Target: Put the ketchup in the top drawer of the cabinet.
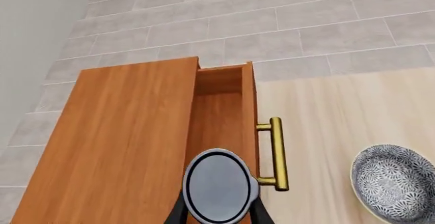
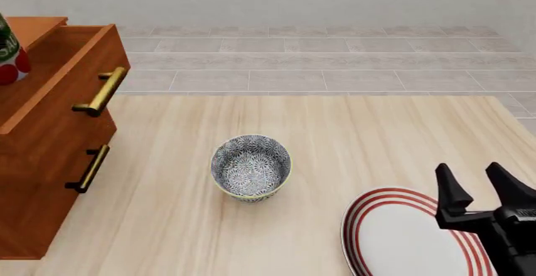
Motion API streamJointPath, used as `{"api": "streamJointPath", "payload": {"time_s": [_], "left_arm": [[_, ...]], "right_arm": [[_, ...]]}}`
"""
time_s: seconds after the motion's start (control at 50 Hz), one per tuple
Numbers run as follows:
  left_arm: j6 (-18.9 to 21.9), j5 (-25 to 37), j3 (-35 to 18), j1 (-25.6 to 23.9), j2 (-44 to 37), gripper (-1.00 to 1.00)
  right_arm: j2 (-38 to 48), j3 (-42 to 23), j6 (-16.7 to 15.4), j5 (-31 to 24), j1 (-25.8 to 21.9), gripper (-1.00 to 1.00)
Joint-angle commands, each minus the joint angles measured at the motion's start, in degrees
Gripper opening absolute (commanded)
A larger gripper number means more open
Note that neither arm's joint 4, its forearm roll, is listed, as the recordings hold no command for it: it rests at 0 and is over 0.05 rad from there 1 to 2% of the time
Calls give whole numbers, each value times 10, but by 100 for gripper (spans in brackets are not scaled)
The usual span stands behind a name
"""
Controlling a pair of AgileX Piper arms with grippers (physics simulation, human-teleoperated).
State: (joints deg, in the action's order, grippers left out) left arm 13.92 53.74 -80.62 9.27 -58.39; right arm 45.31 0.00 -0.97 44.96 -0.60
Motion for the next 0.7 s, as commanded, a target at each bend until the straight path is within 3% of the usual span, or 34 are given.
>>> {"api": "streamJointPath", "payload": {"time_s": [0.02, 0.18, 0.7], "left_arm": [[17, -49, 55, 26, -10, -100], [14, -56, 53, 31, -21, -100], [24, -87, 132, 25, -19, -100]], "right_arm": [[24, 0, -1, 20, 0, 100], [50, 0, -10, 43, 3, 100], [157, 0, -10, 138, 3, 100]]}}
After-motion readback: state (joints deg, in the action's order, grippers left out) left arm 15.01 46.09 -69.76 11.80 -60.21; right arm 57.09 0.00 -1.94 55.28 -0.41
